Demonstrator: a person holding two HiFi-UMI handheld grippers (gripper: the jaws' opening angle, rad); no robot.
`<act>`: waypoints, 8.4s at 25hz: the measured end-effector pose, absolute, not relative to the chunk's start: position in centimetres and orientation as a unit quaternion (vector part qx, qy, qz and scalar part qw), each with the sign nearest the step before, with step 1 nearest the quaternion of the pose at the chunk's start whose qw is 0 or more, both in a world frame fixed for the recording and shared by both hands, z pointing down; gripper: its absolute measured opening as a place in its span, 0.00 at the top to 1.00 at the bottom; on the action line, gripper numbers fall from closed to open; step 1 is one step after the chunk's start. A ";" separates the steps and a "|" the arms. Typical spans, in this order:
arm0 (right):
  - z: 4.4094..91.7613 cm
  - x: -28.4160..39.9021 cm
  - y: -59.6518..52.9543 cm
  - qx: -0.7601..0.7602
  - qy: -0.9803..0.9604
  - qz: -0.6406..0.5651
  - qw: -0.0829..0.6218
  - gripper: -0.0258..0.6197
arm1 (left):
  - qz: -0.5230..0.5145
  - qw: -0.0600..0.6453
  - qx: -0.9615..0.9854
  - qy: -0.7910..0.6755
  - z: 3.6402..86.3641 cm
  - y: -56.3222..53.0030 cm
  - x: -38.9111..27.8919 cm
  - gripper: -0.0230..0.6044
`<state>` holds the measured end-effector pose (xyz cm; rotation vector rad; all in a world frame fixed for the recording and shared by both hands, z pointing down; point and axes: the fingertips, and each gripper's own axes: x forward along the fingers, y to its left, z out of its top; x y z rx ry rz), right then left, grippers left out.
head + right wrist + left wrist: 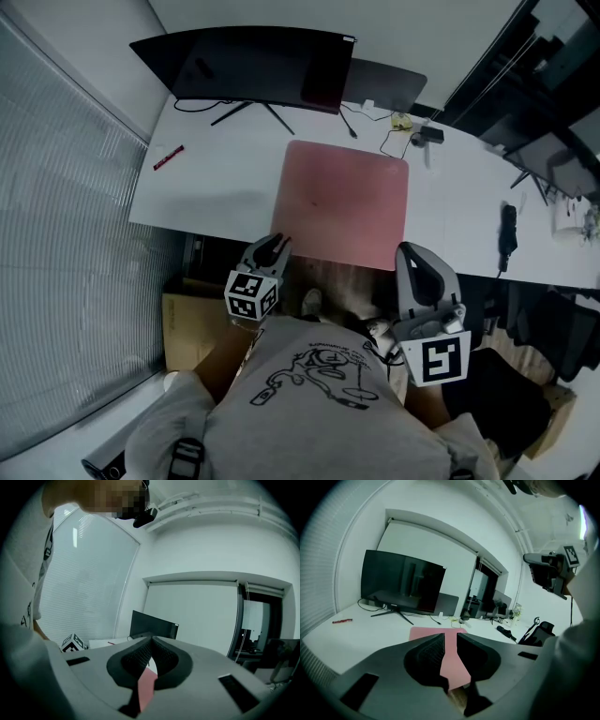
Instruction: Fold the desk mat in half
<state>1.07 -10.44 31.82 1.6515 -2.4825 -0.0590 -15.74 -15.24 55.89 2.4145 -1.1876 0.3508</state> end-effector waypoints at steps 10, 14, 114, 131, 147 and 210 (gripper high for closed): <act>32.1 0.4 -10.6 0.546 -0.833 -0.020 0.086 0.95 | 0.161 0.272 0.834 -0.453 63.8 -14.5 -19.1 0.79; 32.0 0.2 -10.6 0.545 -0.834 -0.022 0.084 0.95 | 0.164 0.318 0.813 -0.459 67.1 -14.1 -20.3 0.77; 32.2 6.2 -9.0 0.573 -0.816 -0.005 0.077 0.95 | 0.109 0.423 0.841 -0.320 72.1 -15.3 -10.7 0.91; 32.0 8.1 -8.3 0.574 -0.815 -0.001 0.076 0.95 | 0.120 0.407 0.854 -0.302 71.0 -14.3 -7.8 0.91; 32.1 9.4 -7.7 0.577 -0.813 0.000 0.075 0.95 | 0.125 0.400 0.861 -0.289 70.4 -13.4 -5.7 0.91; 31.1 15.5 -7.2 0.575 -0.816 -0.006 0.063 0.95 | 0.168 0.387 0.874 -0.242 69.7 -10.4 2.7 0.91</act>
